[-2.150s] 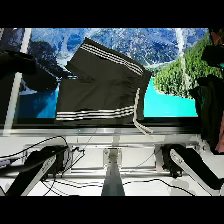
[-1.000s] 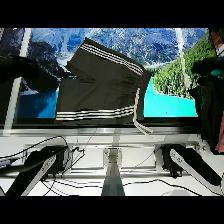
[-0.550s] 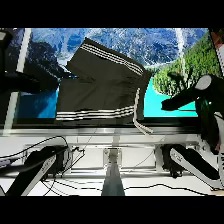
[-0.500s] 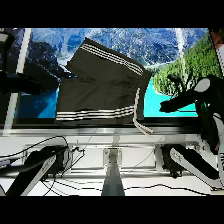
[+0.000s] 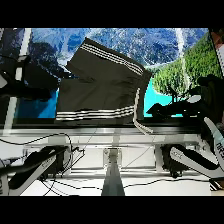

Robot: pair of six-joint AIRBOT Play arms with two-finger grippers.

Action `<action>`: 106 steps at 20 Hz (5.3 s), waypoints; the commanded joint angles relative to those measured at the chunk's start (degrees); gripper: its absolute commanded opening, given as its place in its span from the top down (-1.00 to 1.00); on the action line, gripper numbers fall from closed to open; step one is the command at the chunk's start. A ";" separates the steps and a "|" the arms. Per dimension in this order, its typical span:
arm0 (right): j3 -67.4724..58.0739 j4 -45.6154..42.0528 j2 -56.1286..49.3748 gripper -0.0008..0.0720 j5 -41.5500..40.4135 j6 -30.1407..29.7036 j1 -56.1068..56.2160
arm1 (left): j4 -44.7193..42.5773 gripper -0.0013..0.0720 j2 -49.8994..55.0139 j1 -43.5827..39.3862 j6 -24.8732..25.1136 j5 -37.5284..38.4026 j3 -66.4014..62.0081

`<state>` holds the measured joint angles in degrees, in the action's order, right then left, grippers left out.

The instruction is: Fold the clothes and pants, and hang the long-sleeved shirts on hangers.

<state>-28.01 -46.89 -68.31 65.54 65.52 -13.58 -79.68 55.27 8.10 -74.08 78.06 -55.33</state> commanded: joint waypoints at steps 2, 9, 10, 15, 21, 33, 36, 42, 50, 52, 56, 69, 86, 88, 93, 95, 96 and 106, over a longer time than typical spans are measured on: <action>0.66 5.51 -5.44 -0.47 0.35 -1.90 1.66 | -1.33 -0.76 6.45 1.07 -0.31 2.60 1.36; 0.63 7.96 -7.76 -0.06 -2.12 -4.39 9.77 | -2.60 -0.55 13.49 7.98 4.50 7.67 1.38; 0.63 7.96 -7.74 0.10 -2.45 -5.92 9.77 | -2.60 -0.55 13.99 10.12 5.95 8.39 1.46; 0.63 7.91 -7.52 0.92 -2.60 -11.21 9.77 | 6.99 -0.50 14.43 24.28 13.53 8.35 8.90; 0.63 7.89 -7.52 0.92 -4.42 -11.23 9.77 | 18.62 -0.51 14.40 31.67 21.49 -1.75 21.68; 0.61 7.93 -7.52 0.92 -5.25 -12.74 9.77 | 20.41 0.13 14.43 26.38 18.36 -12.59 23.78; -0.59 8.02 -6.86 0.92 -4.79 -12.74 9.77 | 26.34 0.95 14.32 26.38 21.24 -9.55 23.61; -17.09 8.61 3.93 0.92 0.87 -12.66 9.77 | 58.51 0.95 9.14 26.40 32.65 -7.98 13.29; -40.44 25.73 23.50 0.92 0.74 -12.66 9.77 | 84.56 0.95 -12.09 26.95 42.34 -14.64 -9.27; -43.32 28.09 27.76 0.92 0.90 -12.61 9.77 | 85.72 0.95 -19.23 27.12 45.97 -21.59 -10.60; -45.64 32.44 35.19 0.92 0.57 -12.63 9.77 | 78.88 0.95 -32.83 27.12 46.90 -43.80 -10.56; -43.21 2.62 20.72 0.92 -0.79 -6.19 9.77 | 50.07 0.96 -7.45 21.24 24.39 -19.78 -9.84; -45.03 -14.43 -5.73 0.92 7.82 -6.05 5.25 | 29.49 0.96 7.41 -0.26 6.19 0.33 -9.90; -46.47 -18.47 -5.75 0.92 16.33 -6.08 2.47 | 29.97 0.96 6.71 -0.50 5.42 12.37 -9.90; -46.25 -22.97 -6.95 0.92 29.73 -6.27 -1.18 | 28.96 0.96 6.95 -6.32 5.42 18.34 -4.61; -45.62 -23.98 -7.34 0.92 29.66 -6.27 -1.18 | 29.38 0.95 6.95 -11.08 5.42 17.22 -0.28; -45.31 -24.26 -7.65 0.92 29.29 -6.27 -1.18 | 29.35 0.95 6.95 -13.66 5.44 16.02 1.86; -43.41 -24.72 -15.21 -0.56 7.69 1.95 -1.20 | 29.31 -0.97 6.93 -27.45 5.49 -13.22 10.32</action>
<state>-71.05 -71.42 -80.07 77.10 64.62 -14.76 -50.30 62.24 -17.69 -68.60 71.48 -45.82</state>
